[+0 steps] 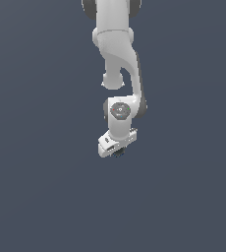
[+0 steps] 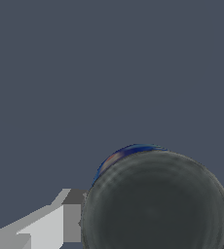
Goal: Pick up the object and move it to a goal position.
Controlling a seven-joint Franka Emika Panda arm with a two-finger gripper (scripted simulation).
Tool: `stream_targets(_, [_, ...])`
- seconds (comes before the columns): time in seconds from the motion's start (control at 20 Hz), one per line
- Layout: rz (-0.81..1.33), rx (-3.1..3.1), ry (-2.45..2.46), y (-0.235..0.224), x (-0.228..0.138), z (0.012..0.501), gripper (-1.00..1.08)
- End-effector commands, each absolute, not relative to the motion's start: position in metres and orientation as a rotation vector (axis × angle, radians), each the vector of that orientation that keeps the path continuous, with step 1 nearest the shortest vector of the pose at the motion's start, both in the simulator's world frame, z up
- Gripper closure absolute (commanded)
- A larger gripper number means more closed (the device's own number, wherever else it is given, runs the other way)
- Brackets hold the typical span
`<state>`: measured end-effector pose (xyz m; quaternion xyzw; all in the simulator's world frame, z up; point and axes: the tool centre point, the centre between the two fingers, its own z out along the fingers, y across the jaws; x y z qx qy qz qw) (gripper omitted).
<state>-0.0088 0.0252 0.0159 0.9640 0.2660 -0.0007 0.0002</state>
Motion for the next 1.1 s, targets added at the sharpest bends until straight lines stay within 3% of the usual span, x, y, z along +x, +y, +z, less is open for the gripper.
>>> stream_targets(0.0, [0.0,3.028,0.836,0.027,-0.009,0.02,1.08])
stream_targets(0.5, [0.0,3.027,0.836,0.048,-0.021,0.069,1.08])
stream_targets(1.05, [-0.001,3.025,0.838,0.095,-0.048,0.18,1.08])
